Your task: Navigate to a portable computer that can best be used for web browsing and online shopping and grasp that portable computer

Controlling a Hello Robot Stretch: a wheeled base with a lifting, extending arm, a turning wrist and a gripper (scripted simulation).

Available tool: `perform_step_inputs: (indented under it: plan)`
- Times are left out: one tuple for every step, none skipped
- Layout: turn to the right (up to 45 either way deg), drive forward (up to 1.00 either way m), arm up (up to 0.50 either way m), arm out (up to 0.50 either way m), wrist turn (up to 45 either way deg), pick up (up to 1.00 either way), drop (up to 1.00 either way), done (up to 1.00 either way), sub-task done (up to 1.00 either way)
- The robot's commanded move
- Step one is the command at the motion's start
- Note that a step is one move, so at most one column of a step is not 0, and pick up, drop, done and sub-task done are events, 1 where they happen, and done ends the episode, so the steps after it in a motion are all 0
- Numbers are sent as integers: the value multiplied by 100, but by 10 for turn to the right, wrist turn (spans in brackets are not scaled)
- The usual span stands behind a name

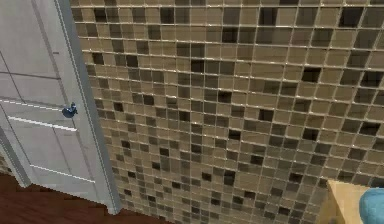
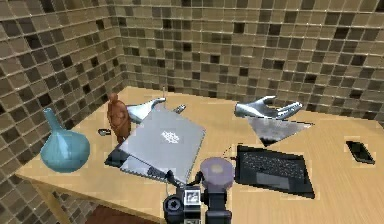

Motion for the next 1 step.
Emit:
perform_step_inputs:
  plan:
    - [0,0,0,0,0,0,0,100,0]
